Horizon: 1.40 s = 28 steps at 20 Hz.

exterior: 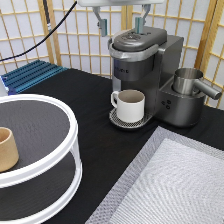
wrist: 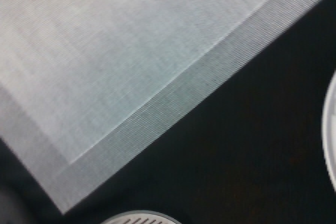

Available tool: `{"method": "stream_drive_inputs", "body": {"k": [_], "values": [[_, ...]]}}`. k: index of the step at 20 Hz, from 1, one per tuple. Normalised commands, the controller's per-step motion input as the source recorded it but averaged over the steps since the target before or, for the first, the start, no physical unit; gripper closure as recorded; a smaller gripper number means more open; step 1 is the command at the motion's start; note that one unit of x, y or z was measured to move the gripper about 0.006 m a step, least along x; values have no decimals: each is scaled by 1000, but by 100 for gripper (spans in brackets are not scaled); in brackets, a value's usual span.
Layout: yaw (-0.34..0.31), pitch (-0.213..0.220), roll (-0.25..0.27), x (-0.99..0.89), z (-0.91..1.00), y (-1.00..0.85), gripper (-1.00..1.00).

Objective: Make coffee

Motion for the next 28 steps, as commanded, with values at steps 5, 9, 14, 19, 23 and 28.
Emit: {"method": "stream_drive_inputs", "body": {"k": [5, 9, 14, 19, 23, 28], "values": [[330, -75, 112, 0, 53, 39, -100], [291, -67, 152, -16, 19, 113, -100], [182, -4, 106, -38, -41, 318, -100], [53, 74, 46, -127, -219, 334, -100], [-18, 81, 22, -105, -302, 167, -100], [-36, 69, 17, -293, -127, 14, -100]]}}
